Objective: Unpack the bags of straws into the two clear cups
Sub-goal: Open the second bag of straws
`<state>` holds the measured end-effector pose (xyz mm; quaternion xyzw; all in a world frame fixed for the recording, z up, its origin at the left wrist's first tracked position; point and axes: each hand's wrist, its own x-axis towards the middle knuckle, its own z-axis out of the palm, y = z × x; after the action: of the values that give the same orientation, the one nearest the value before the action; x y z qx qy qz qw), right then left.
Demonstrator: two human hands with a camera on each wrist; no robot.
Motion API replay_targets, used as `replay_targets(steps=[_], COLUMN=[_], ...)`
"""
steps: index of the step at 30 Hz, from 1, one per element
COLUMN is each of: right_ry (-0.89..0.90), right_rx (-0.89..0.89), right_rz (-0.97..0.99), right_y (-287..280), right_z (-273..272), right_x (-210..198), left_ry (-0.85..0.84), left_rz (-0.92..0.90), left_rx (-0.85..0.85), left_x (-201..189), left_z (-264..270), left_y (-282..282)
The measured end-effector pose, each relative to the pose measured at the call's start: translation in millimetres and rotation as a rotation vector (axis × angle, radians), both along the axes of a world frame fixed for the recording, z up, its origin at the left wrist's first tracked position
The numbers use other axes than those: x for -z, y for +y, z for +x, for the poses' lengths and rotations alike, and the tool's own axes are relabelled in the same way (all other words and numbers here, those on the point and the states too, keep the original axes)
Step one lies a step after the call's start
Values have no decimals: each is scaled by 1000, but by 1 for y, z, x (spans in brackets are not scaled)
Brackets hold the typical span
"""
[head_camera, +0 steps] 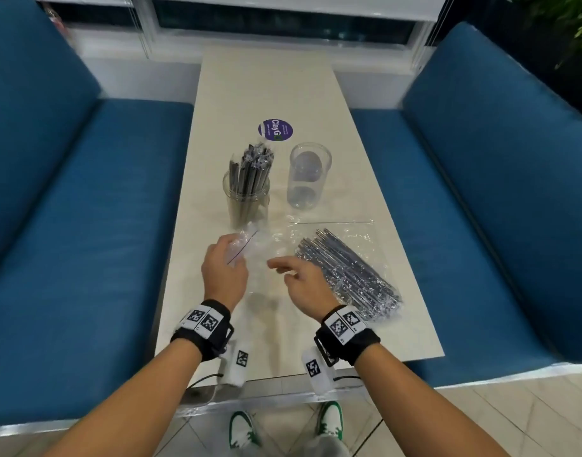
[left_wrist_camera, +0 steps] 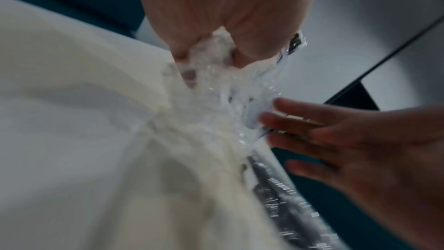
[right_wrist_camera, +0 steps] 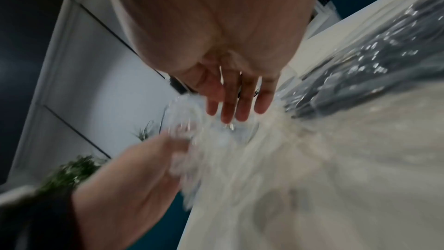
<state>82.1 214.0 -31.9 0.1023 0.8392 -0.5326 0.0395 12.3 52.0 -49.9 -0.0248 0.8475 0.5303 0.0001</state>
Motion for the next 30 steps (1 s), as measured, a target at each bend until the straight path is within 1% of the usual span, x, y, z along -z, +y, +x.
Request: replay_targets(steps=[1,3,4,6,8,10,12,14,16,18,20,21,23,26,28,30], right_ry=[27,36,26,7,-42,-102,-132,-178,-226,-215,-188,-175,-162,-198,-199,-173], right_rx=[82,220,267,303,252,131,24,-76,-153,-136,-96,-73,-14,46,67,97], right_rz=[9,60,107,232,375,534,633,732,901,1015,1072,1084,1036,874,758,646], right_y=[11,41,58,91,117,134,142,144,142,141,143,144,148,154,159,161], right_z=[-1,-9,-16,-33,-54,-75,-92,-103,-107,-107,-105,-104,-102,-97,-91,-83], right_x=[-5,-14,-17,-14,-3,10,23,37,48,53,54,50,34,-10,-42,-72], left_ry=[28,19,3,-14,-33,-36,-23,21,123,263,418,499,619,705,705,606], left_rz=[-75,-199,-258,-369,-469,-541,-547,-503,-482,-460,-413,-400,-396,-390,-315,-202], left_rx=[5,72,127,232,320,362,329,247,193,179,165,149,125,186,266,320], left_x=[6,21,26,37,42,40,32,20,9,2,-5,-7,-13,-25,-37,-51], left_z=[-1,1,4,7,8,6,5,4,3,2,3,3,4,4,3,2], left_y=[-2,-6,-7,-7,-4,1,9,17,24,28,33,36,44,59,73,88])
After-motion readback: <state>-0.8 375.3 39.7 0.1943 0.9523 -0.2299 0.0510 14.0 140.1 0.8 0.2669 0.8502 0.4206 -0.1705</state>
